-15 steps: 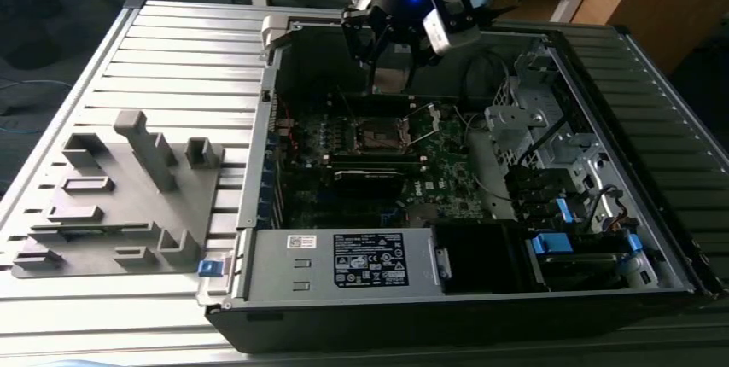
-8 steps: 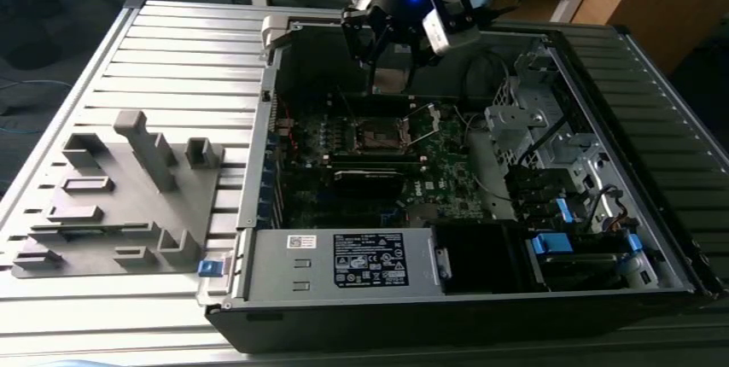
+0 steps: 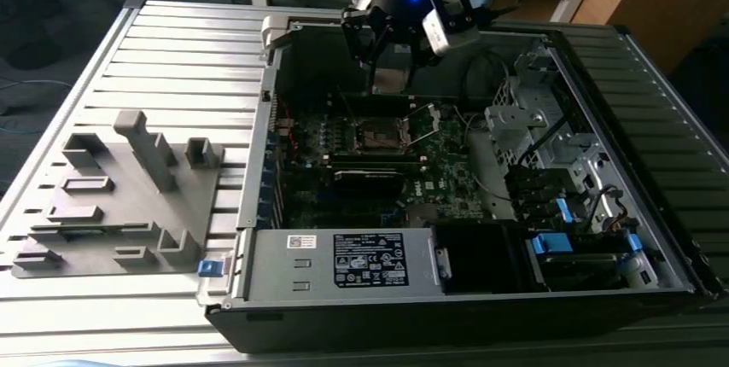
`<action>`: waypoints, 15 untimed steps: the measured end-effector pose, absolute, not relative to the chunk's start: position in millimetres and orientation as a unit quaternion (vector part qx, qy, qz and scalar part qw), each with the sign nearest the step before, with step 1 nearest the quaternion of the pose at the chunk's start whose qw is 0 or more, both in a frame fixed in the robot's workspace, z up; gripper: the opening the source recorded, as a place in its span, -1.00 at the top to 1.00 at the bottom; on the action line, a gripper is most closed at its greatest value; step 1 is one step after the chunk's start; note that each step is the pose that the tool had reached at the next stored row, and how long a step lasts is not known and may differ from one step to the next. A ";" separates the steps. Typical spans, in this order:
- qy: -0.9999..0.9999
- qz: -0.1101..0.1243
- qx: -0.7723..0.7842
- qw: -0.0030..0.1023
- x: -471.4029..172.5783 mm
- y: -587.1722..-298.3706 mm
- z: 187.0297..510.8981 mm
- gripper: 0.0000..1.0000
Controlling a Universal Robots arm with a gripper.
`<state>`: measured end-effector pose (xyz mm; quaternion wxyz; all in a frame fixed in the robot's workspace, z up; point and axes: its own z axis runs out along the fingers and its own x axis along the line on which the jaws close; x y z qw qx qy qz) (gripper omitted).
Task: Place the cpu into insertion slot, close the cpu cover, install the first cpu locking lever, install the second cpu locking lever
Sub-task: 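Place the cpu into insertion slot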
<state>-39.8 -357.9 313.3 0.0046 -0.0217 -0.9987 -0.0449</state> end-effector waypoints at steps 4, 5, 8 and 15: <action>-0.999 -0.045 -0.022 0.005 -39.8 -357.9 313.3 -0.08; -0.999 -0.045 -0.022 0.005 -39.8 -357.9 313.3 -0.08; -0.999 -0.045 -0.022 0.005 -39.8 -357.9 313.3 -0.08; -0.998 -0.045 -0.038 0.004 -39.8 -357.9 312.6 -0.08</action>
